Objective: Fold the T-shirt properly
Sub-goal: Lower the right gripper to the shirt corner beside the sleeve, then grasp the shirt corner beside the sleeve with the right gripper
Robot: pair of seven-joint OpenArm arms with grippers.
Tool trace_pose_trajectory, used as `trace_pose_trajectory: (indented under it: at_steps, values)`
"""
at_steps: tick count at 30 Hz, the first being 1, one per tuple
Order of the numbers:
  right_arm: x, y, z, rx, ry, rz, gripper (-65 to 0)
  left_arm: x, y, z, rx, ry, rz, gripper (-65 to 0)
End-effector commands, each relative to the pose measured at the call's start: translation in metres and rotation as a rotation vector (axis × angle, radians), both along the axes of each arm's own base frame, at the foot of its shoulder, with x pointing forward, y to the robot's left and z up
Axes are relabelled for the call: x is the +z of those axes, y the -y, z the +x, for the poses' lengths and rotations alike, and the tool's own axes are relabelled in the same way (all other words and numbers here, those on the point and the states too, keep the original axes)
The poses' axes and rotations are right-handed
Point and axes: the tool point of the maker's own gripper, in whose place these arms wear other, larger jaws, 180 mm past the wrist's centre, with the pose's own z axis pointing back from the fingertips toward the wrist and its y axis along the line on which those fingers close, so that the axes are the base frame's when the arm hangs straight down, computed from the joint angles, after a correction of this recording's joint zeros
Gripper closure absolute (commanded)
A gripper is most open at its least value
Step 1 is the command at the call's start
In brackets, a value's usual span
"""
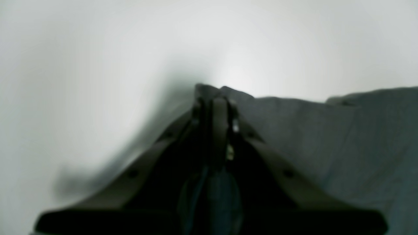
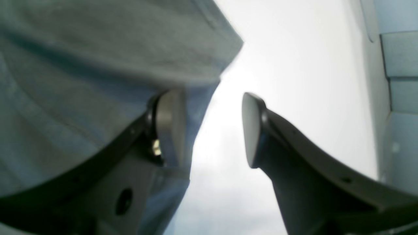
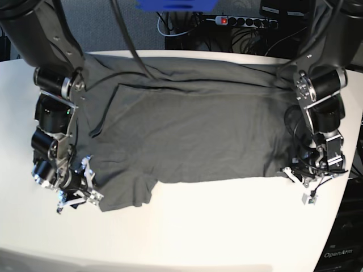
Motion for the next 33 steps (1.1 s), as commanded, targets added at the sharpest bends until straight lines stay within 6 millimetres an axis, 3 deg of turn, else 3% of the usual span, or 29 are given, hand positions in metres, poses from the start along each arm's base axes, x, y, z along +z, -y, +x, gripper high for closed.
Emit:
trace_pose_trajectory:
  at_steps: [1,5,26,33]
  values:
    - [0.011,0.006,0.007,0.004,0.033,-0.017,-28.3,-0.012,0.007,-0.013,-0.032,-0.080,0.005,-1.9]
    - [-0.002,0.007,-0.004,0.018,-0.003,-0.047,-28.3,-0.011,0.007,-0.013,-0.030,-0.076,0.004,-1.9]
    - [-0.006,-0.016,-0.002,0.093,-0.018,-0.083,-28.3,-0.011,0.007,-0.013,-0.030,-0.076,0.004,-1.9]
    - [-0.016,-0.017,-0.012,0.122,-0.046,-0.113,-28.3,-0.011,0.007,-0.012,-0.030,-0.073,0.004,-1.9]
